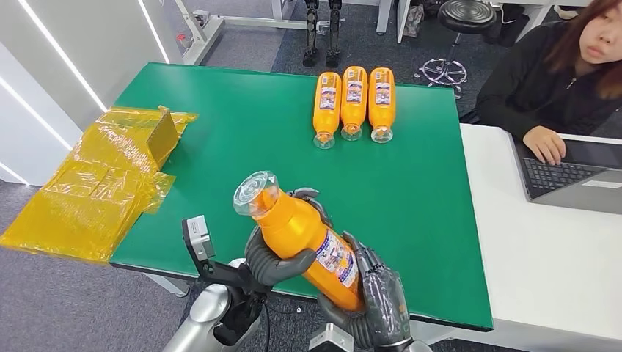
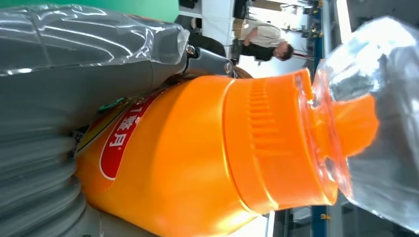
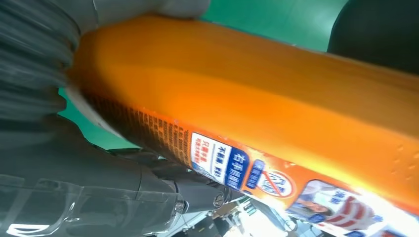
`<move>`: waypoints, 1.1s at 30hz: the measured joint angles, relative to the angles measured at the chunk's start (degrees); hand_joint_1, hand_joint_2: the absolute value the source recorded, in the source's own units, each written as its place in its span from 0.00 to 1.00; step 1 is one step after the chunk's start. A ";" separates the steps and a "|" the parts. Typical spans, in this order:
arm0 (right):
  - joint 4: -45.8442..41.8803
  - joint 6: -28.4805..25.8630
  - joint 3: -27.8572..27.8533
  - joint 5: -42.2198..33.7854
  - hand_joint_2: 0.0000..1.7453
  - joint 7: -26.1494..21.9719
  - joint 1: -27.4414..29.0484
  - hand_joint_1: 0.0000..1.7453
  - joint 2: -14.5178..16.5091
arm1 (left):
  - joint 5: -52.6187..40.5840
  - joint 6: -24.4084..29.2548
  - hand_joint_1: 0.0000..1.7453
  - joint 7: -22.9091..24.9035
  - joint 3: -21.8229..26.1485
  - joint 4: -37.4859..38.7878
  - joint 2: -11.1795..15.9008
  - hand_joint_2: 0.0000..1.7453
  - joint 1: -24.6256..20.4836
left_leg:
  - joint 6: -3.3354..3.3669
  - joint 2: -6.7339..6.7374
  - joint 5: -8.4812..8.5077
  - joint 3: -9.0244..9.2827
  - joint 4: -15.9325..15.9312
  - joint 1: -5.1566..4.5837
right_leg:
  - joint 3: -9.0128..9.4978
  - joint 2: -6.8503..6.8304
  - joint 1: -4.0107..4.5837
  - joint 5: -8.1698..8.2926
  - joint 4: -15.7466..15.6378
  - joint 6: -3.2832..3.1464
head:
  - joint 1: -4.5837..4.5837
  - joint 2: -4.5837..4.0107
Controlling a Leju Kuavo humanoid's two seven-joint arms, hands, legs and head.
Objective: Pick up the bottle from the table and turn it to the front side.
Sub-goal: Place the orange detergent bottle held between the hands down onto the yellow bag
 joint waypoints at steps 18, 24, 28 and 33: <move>1.71 -11.02 -0.18 -6.42 1.00 -6.01 -0.02 0.00 2.20 | -11.36 8.92 1.00 -3.39 1.71 4.85 0.62 1.00 -4.72 | -0.01 0.00 0.01 0.02 0.00 0.00 | 0.00 0.00 0.00 0.01 0.01 -0.01 | -0.01 0.00; 2.01 -11.93 -0.26 -6.78 1.00 -6.48 0.17 0.00 2.20 | -23.79 15.86 1.00 -4.72 4.67 9.38 1.09 1.00 -9.76 | -0.01 0.00 0.02 0.02 0.00 0.00 | 0.00 0.01 0.00 0.06 0.02 -0.06 | 0.00 0.00; 2.55 -11.94 -0.26 -7.74 1.00 -6.73 -0.11 0.00 2.21 | -33.25 22.01 1.00 -4.91 6.56 12.59 1.64 1.00 -13.07 | -0.01 0.00 0.02 0.01 0.00 0.00 | 0.00 0.01 0.00 0.06 0.02 -0.07 | 0.00 0.00; 3.43 -11.84 -0.17 -8.62 1.00 -7.09 -0.78 0.00 2.22 | -46.57 30.54 1.00 -3.15 7.62 17.65 2.81 1.00 -17.16 | -0.04 0.00 0.04 0.02 0.00 0.01 | -0.01 0.01 0.01 0.06 0.03 -0.07 | 0.00 0.00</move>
